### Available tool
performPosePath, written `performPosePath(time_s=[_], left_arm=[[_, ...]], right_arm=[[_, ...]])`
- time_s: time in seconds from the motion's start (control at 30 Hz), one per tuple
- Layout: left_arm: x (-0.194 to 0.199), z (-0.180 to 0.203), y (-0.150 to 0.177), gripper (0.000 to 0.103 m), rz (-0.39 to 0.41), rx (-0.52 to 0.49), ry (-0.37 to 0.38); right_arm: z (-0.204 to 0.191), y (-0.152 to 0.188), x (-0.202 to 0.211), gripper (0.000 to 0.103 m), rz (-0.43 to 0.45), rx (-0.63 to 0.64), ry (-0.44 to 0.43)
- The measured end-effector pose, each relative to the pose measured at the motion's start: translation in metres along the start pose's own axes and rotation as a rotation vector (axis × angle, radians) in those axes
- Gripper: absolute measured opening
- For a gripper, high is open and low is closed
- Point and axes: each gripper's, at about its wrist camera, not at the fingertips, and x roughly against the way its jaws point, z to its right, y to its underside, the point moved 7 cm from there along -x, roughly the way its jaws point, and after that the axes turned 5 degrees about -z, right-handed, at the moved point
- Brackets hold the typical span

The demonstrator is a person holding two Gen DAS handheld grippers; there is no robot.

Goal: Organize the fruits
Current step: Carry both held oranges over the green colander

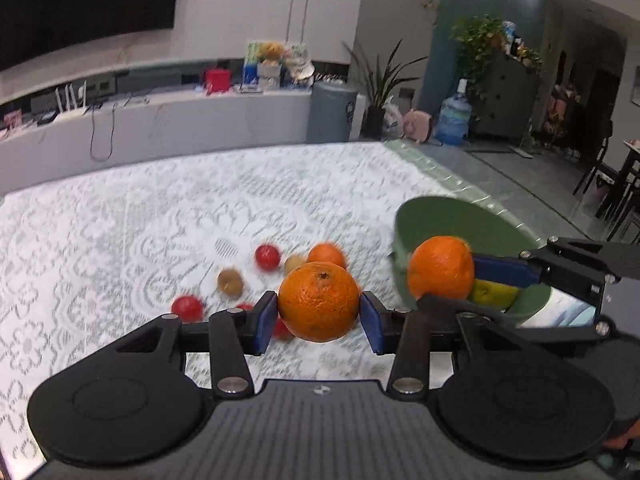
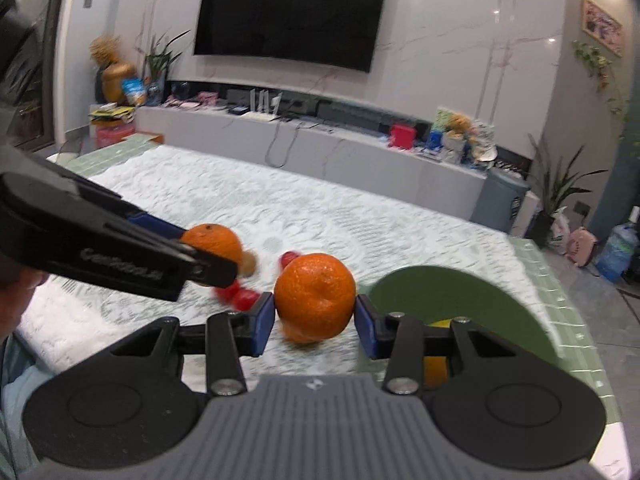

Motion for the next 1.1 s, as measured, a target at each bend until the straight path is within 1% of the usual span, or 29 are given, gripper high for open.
performPosePath(time_s=[0.17,0.27,0.4,0.5,0.6,0.67,0.73,0.9,1.1], left_arm=[[0.004,0.026,-0.018,0.051,0.027,-0.058,0.046],[0.003,0.044,-0.026,0.051,0.028,-0.108,0.055],[0.0,0.068,-0.033,0.051,0.03,-0.169,0.095],[-0.006,0.089,-0.034,0.051,0.014,-0.239,0.113],[-0.016,0.108,-0.034,0.051,-0.021,-0.315,0.119],[-0.024,0.119,-0.032,0.051,-0.051,-0.353,0.129],[-0.032,0.125,-0.03,0.051,-0.083,-0.37,0.142],[-0.057,0.128,-0.027,0.051,-0.2,-0.342,0.182],[-0.078,0.124,-0.026,0.051,-0.292,-0.284,0.236]], right_arm=[[0.034,-0.007,0.018,0.041,-0.017,-0.041,0.019],[0.055,-0.007,0.028,0.041,-0.03,-0.042,0.043],[0.079,-0.003,0.034,0.041,-0.082,-0.056,0.058],[0.094,0.003,0.034,0.041,-0.129,-0.051,0.065],[0.104,0.011,0.03,0.041,-0.208,-0.045,0.054],[0.112,0.018,0.024,0.041,-0.261,-0.068,0.029],[0.12,0.022,0.019,0.041,-0.308,-0.105,-0.001],[0.134,0.032,0.004,0.041,-0.413,-0.153,-0.064],[0.139,0.033,-0.012,0.041,-0.495,-0.164,-0.122]])
